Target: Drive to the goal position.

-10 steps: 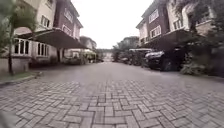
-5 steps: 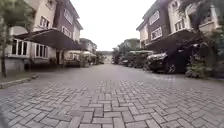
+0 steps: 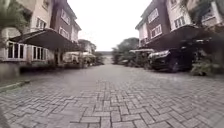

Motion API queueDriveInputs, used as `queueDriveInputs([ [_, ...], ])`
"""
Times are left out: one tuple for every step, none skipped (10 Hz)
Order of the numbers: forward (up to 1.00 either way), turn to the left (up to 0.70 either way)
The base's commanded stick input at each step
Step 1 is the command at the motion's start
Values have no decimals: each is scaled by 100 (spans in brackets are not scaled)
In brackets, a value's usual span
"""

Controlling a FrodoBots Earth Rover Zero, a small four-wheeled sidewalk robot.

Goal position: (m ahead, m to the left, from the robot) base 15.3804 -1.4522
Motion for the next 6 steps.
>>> queueDriveInputs([
  [70, 0],
  [70, 0],
  [70, 0],
  [70, 0],
  [70, 0],
  [70, 0],
])
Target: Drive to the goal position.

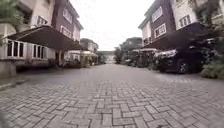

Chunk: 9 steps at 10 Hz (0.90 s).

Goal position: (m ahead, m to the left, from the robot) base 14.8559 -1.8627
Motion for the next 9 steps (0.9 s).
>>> queueDriveInputs([
  [70, 0],
  [70, 0],
  [70, 0],
  [70, 0],
  [70, 0],
  [70, 0],
  [70, 0],
  [70, 0],
  [70, 0],
])
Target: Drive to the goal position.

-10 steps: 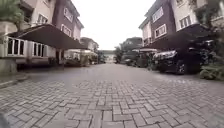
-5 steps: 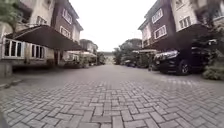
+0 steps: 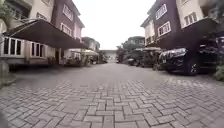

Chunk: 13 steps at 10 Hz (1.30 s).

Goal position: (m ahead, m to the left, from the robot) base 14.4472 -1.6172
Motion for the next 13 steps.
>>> queueDriveInputs([
  [70, 0],
  [70, 0],
  [70, 0],
  [70, 0],
  [70, 0],
  [70, 0],
  [70, 0],
  [70, 0],
  [70, 0],
  [70, 0],
  [70, 0],
  [70, 0],
  [70, 0],
])
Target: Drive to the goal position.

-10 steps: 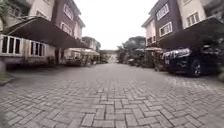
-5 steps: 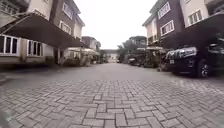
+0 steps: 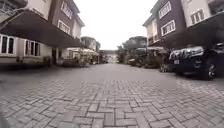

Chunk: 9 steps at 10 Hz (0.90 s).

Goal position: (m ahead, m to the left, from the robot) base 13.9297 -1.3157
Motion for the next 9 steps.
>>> queueDriveInputs([
  [70, 0],
  [70, 0],
  [70, 0],
  [70, 0],
  [70, 0],
  [70, 0],
  [70, 0],
  [70, 0],
  [70, 0],
])
